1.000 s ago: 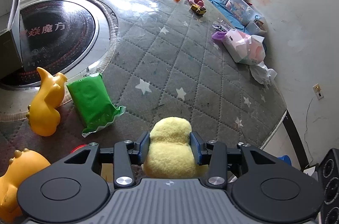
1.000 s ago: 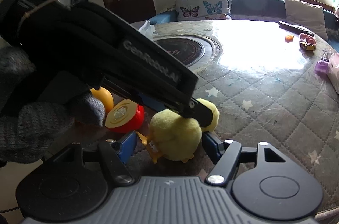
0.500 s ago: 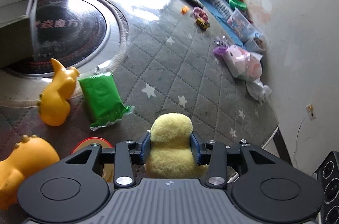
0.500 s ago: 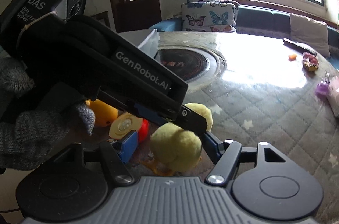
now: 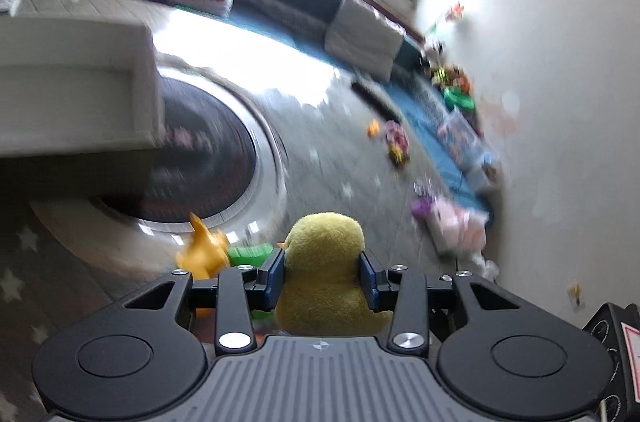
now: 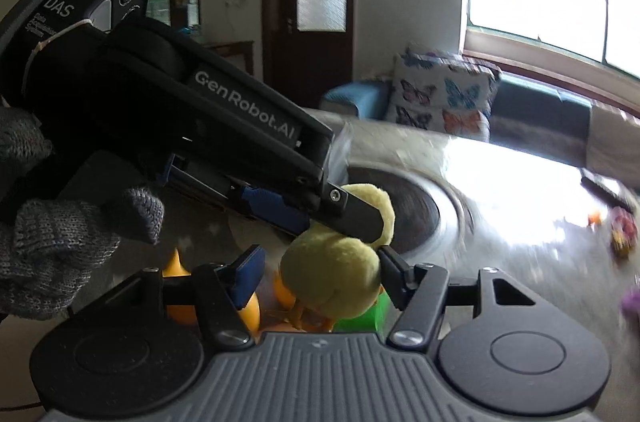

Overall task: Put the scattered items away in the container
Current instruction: 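Lift the chick with the left gripper and carry it over the white box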

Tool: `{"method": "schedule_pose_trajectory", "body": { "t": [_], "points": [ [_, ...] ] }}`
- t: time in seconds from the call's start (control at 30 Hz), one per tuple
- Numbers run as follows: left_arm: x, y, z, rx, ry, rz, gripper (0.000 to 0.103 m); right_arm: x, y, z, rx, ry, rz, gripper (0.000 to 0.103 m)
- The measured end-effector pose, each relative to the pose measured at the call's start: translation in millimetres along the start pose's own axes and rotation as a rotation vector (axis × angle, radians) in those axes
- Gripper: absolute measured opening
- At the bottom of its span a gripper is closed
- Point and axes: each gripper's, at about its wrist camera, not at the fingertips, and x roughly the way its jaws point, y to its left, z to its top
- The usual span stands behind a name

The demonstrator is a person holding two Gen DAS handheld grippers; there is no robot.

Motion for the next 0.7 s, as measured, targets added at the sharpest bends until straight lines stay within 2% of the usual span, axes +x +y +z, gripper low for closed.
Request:
{"method": "schedule_pose_trajectory", "body": {
  "t": [0.2,0.33,0.53,0.7],
  "points": [
    [-27.3,27.6,39.9,-0.052,-0.117,0.05,0.042,35.1,13.9,45.6,-0.07,-0.05,0.057,0.059],
    [-33.4,48.9,65.9,-0.084,-0.166,0.089,0.042,62.6,28.9,68.5,-0.122,-0.069,0.075,0.058],
    [-21.7,98.0,98.8,-0.178,-0.186,0.12,0.042,114.2,42.7,80.6,-0.141,-0.033,0.093,0.057],
    [0.8,136.5,108.8,-0.24,-0.137,0.135,0.042,138.1,36.6,67.9,-0.116,0.013,0.089,0.057]
  ]
}}
